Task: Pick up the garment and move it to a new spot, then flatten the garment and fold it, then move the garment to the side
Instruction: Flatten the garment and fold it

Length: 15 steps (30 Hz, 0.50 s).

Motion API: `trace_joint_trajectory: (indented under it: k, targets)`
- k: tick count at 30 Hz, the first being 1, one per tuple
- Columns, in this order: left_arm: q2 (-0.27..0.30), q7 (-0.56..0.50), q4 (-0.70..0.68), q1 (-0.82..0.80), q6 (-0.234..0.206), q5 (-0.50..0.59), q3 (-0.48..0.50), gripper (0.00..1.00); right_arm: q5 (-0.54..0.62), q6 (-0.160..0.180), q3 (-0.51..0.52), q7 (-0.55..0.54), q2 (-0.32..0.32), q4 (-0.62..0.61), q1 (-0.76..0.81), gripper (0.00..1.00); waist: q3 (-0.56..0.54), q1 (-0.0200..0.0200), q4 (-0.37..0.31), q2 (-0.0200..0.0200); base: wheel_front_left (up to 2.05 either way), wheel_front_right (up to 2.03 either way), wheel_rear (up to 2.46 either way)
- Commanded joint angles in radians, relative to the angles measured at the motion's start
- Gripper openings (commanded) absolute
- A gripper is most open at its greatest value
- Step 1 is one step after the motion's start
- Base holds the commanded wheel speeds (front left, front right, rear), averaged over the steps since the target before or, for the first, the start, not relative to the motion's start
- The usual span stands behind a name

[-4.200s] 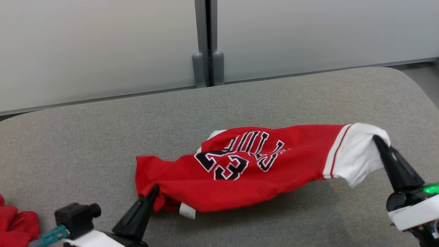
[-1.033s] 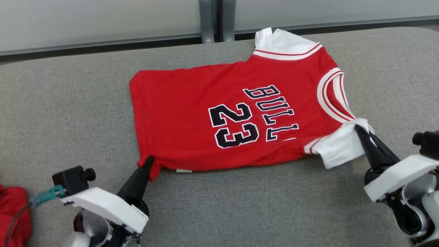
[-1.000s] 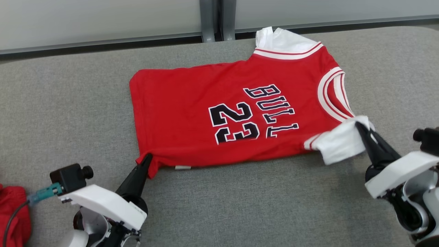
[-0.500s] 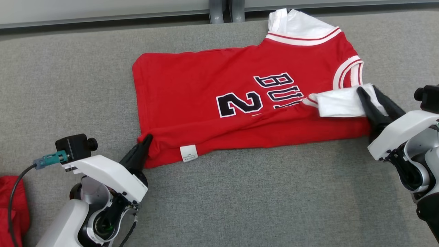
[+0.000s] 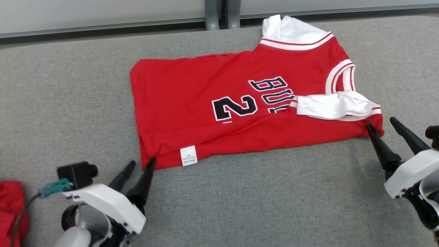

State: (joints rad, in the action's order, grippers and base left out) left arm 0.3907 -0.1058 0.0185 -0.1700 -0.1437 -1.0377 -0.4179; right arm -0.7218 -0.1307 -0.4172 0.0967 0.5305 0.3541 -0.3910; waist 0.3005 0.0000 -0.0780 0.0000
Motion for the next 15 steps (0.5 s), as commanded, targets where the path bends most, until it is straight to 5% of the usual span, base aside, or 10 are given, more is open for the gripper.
trace_joint_trajectory:
  k: [1, 15]
  targets:
    - [0.015, -0.007, -0.013, 0.013, -0.007, 0.023, -0.015, 1.0, 0.009, 0.0, 0.009, -0.014, 0.006, -0.011, 0.02, 1.0, 0.002, 0.0, -0.008, 0.0, 0.0, 0.0, 0.0]
    - [0.018, -0.039, 0.027, -0.004, -0.005, 0.046, -0.066, 1.0, 0.083, 0.0, 0.095, -0.131, -0.037, -0.02, 0.031, 1.0, 0.058, 0.0, 0.015, 0.0, 0.0, 0.0, 0.0]
